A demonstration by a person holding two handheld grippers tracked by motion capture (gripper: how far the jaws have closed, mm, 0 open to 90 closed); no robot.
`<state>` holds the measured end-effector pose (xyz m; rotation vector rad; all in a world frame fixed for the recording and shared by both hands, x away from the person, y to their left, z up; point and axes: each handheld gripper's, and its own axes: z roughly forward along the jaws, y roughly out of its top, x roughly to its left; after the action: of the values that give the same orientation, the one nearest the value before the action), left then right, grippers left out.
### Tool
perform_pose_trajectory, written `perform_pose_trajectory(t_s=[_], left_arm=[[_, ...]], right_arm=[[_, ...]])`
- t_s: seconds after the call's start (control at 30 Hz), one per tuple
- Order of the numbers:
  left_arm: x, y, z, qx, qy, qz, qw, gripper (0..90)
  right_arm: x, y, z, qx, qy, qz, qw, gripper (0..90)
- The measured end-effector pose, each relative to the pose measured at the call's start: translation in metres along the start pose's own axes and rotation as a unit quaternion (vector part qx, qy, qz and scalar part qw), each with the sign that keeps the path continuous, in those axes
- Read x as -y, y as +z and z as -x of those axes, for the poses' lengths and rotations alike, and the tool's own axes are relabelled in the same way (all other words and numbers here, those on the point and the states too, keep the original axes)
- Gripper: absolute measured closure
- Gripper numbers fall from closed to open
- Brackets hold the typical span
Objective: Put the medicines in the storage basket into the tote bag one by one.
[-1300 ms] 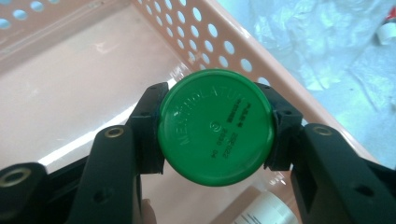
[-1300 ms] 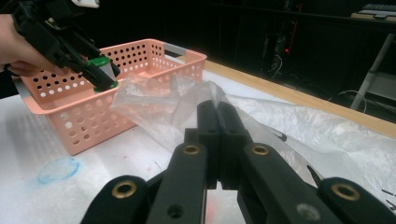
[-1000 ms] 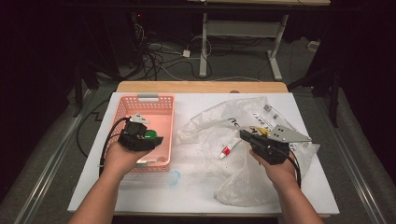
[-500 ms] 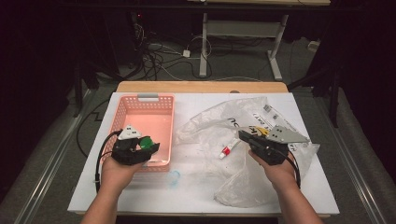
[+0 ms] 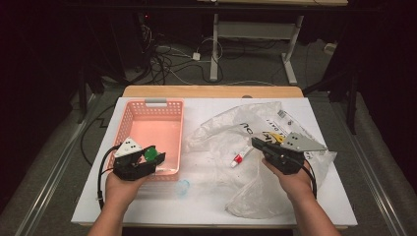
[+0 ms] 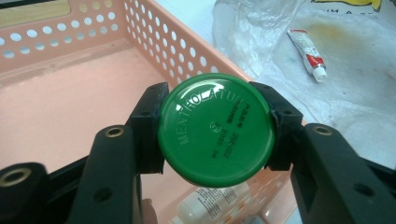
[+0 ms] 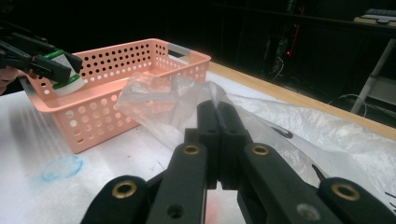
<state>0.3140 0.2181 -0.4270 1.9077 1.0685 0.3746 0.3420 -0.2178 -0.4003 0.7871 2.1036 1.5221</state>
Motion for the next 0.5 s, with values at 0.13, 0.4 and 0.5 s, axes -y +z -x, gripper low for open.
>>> perform_pose_trajectory(t_s=[0.13, 0.4, 0.5], left_arm=[[0.0007, -0.0009, 0.0005, 0.004, -0.002, 0.003, 1.0, 49.5], [-0.0012, -0.0037, 0.0041, 0.016, -0.008, 0.023, 0.9996, 49.5], [-0.0045, -0.0067, 0.008, 0.022, -0.006, 0.033, 0.9992, 49.5]], right_arm=[[0.0005, -0.0003, -0.0001, -0.001, 0.003, 0.0, 1.0, 90.0], [0.0, -0.0011, 0.0005, 0.0, -0.001, 0.002, 1.0, 90.0], [-0.0004, -0.0015, 0.0002, 0.0, 0.0, 0.002, 1.0, 90.0]])
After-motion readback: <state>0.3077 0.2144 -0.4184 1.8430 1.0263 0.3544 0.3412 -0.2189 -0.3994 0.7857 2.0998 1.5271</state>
